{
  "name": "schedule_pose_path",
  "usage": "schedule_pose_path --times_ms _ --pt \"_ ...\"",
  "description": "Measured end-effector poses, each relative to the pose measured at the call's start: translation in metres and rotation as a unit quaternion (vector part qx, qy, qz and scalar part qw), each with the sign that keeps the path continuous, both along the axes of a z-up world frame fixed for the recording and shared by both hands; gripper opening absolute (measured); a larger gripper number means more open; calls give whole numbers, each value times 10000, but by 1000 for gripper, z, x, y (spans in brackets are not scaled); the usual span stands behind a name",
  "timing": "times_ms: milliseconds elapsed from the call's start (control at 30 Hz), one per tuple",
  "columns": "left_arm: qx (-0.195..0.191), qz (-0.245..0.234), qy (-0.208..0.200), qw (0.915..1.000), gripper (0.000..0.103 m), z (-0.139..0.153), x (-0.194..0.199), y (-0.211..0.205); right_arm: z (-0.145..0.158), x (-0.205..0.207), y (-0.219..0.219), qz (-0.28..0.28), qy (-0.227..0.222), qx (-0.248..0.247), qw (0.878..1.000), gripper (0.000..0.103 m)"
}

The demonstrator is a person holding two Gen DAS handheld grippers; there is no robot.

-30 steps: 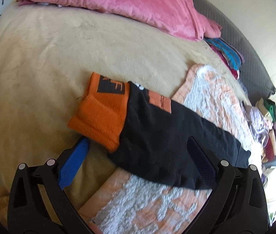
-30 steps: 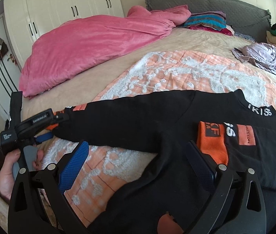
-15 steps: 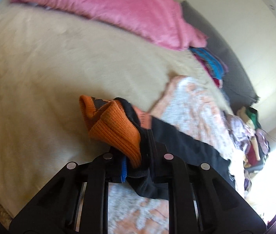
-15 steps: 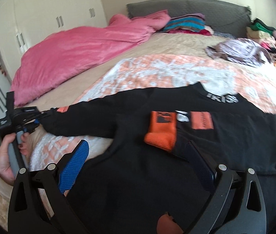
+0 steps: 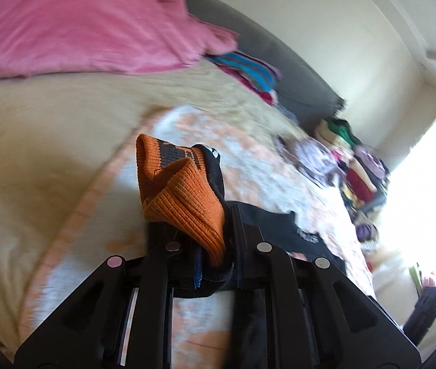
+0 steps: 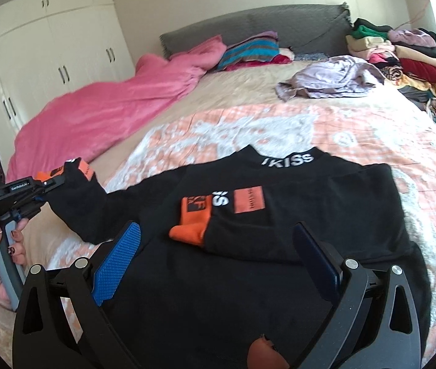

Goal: Fold small clothes
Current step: 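Grasp the other orange cuff with the left tool and lift it, then carry the cuff across the sweatshirt body with the left tool and release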

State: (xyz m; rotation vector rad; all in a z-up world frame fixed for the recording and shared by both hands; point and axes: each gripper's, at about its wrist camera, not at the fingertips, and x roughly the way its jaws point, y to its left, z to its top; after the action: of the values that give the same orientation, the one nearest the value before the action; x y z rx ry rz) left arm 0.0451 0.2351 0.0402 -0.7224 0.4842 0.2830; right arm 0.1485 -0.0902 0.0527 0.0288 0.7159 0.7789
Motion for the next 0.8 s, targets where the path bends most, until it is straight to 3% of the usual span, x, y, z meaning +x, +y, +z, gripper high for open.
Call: schedule_pose_path --times_ms 367,533,800 --pt "107 -1046 -58 9944 8 24 52 -48 6 15 -33 -338 14 248 9991 99" --pt "336 -1282 4 9912 8 29 64 -68 10 19 -42 -478 -37 313 9984 99" --pt "381 -1688 81 9849 8 26 82 -92 14 27 -58 -739 -29 403 9964 99"
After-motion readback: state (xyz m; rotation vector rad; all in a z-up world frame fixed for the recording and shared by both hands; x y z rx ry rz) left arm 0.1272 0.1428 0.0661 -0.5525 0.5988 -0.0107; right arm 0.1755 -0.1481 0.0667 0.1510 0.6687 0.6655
